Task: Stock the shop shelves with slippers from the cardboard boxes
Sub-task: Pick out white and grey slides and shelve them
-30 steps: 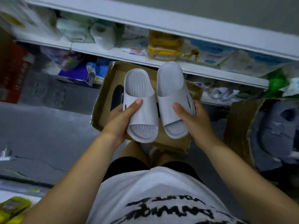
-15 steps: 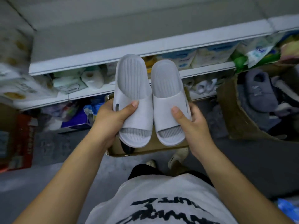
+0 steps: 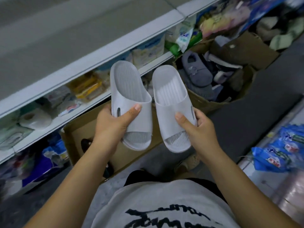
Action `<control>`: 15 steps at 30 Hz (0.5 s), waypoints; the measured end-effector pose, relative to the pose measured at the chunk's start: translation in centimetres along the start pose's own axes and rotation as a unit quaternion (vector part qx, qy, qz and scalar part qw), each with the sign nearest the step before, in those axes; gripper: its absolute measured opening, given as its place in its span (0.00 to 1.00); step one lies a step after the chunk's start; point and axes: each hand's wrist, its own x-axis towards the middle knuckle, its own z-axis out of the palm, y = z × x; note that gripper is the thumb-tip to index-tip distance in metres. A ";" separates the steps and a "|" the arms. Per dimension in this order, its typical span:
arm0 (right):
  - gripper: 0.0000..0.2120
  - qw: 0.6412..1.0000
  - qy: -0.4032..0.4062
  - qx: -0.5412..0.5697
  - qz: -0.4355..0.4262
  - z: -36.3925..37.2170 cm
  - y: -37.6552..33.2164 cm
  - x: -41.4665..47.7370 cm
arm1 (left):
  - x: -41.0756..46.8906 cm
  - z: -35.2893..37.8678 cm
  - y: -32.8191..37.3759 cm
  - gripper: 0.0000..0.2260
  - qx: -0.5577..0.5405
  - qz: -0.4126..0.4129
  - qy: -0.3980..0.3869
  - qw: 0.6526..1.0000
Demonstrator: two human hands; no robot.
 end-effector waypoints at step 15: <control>0.25 0.991 0.130 0.041 0.000 -26.3 -1.3 7.0 | 1.4 29.3 2.7 0.20 -0.024 -0.026 -0.185 0.982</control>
